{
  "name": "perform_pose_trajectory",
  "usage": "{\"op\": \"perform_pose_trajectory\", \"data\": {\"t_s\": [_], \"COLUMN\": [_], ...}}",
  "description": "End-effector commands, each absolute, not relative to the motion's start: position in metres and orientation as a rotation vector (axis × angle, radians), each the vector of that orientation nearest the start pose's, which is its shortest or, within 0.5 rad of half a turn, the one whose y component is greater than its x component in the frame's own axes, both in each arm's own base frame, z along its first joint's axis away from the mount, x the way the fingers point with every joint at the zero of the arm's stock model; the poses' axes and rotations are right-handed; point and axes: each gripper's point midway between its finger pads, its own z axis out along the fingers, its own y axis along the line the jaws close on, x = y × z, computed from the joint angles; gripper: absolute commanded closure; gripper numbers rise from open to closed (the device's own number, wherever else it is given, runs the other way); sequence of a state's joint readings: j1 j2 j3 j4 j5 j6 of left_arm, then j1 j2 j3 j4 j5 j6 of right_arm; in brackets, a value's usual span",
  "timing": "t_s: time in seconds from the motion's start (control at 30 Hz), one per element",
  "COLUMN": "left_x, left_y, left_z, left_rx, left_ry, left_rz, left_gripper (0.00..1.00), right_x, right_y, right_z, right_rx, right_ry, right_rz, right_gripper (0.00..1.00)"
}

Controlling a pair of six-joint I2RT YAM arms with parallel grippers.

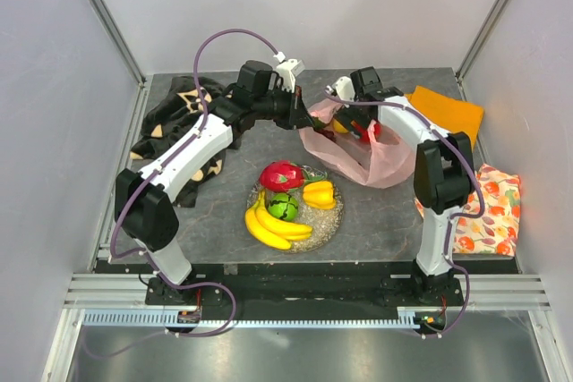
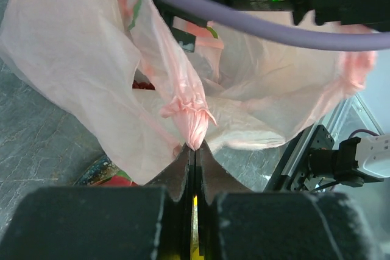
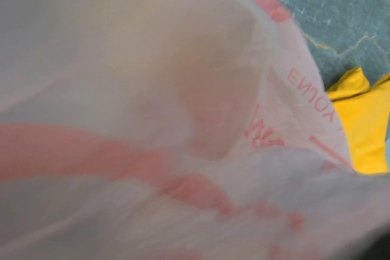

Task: Take the fake fruits out of the plastic bag
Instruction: Take out the fake fruit from the plastic bag.

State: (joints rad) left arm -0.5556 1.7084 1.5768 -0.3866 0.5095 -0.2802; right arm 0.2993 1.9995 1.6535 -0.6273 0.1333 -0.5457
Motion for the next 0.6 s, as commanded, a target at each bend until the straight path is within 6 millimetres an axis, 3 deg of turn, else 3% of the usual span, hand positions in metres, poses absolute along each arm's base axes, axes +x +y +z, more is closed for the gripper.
{"op": "perform_pose_trajectory", "data": {"t_s": [0.0, 0.17, 0.23, 0.3, 0.33, 0.4, 0.43, 0.5, 0.53, 0.57], "left_x": [0.36, 0.361, 0.362, 0.361, 0.362, 0.364, 0.365, 0.368, 0.37, 0.371], "left_y": [-0.34, -0.339, -0.338, -0.338, -0.339, -0.338, -0.339, -0.34, -0.341, -0.342], "left_z": [0.267, 0.267, 0.265, 0.266, 0.266, 0.268, 0.266, 0.267, 0.265, 0.267], "left_rx": [0.606, 0.611, 0.613, 0.613, 0.612, 0.611, 0.608, 0.604, 0.601, 0.599], "left_ry": [2.068, 2.061, 2.064, 2.062, 2.061, 2.055, 2.059, 2.057, 2.06, 2.059], "left_rz": [-1.074, -1.061, -1.053, -1.051, -1.048, -1.042, -1.036, -1.035, -1.036, -1.038], "left_gripper": [0.98, 0.98, 0.98, 0.98, 0.98, 0.98, 0.98, 0.98, 0.98, 0.99], "right_x": [0.494, 0.498, 0.497, 0.494, 0.492, 0.482, 0.47, 0.451, 0.433, 0.418], "right_y": [0.085, 0.085, 0.087, 0.091, 0.098, 0.105, 0.112, 0.122, 0.125, 0.139], "right_z": [0.075, 0.063, 0.068, 0.088, 0.111, 0.135, 0.161, 0.184, 0.209, 0.221], "right_rx": [-0.954, -0.957, -0.958, -0.951, -0.942, -0.94, -0.929, -0.95, -0.955, -1.0], "right_ry": [2.403, 2.423, 2.414, 2.371, 2.319, 2.281, 2.246, 2.212, 2.173, 2.125], "right_rz": [-0.396, -0.359, -0.332, -0.295, -0.242, -0.184, -0.11, 0.001, 0.049, 0.162], "right_gripper": [0.09, 0.22, 0.34, 0.43, 0.46, 0.5, 0.5, 0.5, 0.5, 0.49]}}
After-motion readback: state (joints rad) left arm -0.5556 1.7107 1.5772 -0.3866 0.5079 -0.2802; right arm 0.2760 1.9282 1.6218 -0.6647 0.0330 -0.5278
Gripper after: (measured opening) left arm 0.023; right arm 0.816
